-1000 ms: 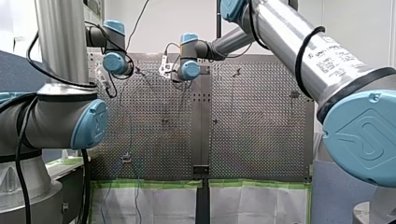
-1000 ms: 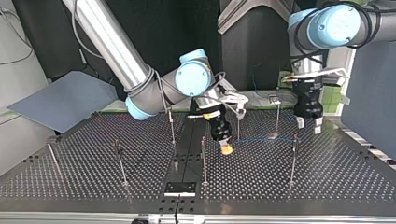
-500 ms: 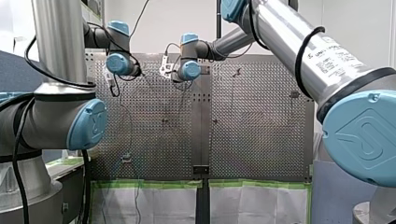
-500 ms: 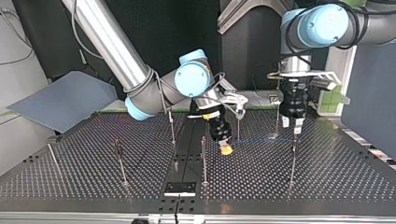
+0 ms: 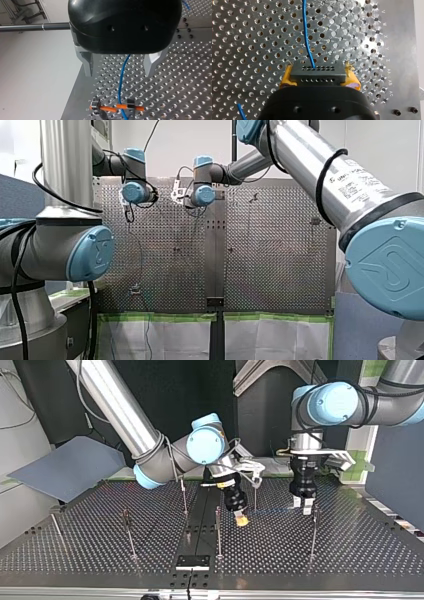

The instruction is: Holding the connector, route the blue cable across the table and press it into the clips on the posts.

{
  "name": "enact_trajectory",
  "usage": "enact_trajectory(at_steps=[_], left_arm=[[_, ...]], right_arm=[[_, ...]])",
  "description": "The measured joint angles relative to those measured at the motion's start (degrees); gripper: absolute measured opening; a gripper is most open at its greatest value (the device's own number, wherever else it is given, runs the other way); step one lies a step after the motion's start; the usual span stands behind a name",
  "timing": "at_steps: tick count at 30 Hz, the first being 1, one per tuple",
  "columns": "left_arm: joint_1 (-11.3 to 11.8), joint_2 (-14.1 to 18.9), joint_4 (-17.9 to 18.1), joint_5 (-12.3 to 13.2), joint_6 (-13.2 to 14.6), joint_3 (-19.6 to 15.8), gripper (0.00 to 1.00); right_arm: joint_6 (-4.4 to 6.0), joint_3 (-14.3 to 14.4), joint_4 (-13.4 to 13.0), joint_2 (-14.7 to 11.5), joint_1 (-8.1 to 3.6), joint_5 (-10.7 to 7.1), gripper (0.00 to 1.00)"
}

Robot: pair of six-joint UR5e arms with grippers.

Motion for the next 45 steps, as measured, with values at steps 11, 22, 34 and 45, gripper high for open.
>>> enact_trajectory(at_steps=[11,22,34,45], left_arm=[[-1.7,-4.7,0.1,-1.8,1.2,3.9,0.99],[-2.1,-5.3,1.1,-2.4,-0.6,4.1,0.47],[-2.3,-5.3,-0.7,-7.1,-1.1,4.1,0.0],[-3.5,-5.2,-2.2,-9.8,0.2,1.6,0.0]], right_arm=[[0.01,0.0,0.1,0.0,-0.28,-0.08,0.0],[0.0,0.0,0.2,0.0,-0.31,-0.14,0.0],[0.03,0.0,0.5,0.0,-0.31,-0.15,0.0],[0.03,1.6,1.2,0.0,-0.31,-0.07,0.0]])
